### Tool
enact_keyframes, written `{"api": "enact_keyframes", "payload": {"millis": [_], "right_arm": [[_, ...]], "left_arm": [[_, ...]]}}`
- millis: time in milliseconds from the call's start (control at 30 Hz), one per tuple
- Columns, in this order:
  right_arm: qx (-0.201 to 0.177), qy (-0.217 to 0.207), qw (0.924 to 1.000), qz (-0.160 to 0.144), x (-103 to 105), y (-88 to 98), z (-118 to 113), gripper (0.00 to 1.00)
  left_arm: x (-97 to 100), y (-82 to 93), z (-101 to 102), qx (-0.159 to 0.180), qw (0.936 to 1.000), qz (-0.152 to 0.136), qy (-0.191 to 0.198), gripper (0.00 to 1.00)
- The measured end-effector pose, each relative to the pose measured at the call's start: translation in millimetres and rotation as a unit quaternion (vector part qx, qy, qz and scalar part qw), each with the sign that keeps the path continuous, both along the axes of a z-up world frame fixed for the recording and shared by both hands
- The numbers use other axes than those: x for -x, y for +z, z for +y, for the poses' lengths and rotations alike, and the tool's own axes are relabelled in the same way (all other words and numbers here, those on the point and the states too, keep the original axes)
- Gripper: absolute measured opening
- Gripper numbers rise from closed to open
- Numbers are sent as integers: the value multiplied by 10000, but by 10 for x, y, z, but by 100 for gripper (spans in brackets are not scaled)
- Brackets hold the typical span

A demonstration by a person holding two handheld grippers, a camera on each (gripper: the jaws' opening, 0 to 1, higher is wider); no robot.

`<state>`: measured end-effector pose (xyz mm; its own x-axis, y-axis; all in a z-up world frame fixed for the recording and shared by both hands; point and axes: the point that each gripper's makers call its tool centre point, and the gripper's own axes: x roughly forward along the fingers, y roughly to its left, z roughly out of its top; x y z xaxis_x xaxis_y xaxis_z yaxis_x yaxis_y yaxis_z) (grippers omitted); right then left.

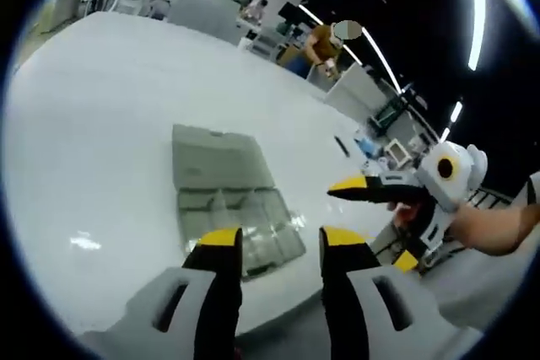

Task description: Insert the divider into the dual guide fixture by aligning both edges with the guide slots and pushing it downward to the bottom, including one-sided entry, uneven engagement, binding, and posture correction.

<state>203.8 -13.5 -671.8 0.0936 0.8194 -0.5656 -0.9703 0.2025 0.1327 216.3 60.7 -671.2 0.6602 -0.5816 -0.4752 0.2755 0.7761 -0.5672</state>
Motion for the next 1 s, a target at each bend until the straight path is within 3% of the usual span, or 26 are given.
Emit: {"api": "enact_keyframes", "payload": {"millis": [167,400,700,1000], "right_arm": [[2,-236,9997,-28,-60,58,-72,71],[103,-415,9991,-60,-126,59,-200,71],[180,-611,9979,-102,-248,37,-402,70],[281,-831,9961,-136,-383,6,-667,70]], "left_arm": [[26,38,-60,-48,9989,-339,-317,42],[-14,107,-66,-16,9968,-642,-472,46],[-55,167,-49,-254,9907,-1159,-673,52],[-88,161,0,-366,9872,-1311,-836,55]]}}
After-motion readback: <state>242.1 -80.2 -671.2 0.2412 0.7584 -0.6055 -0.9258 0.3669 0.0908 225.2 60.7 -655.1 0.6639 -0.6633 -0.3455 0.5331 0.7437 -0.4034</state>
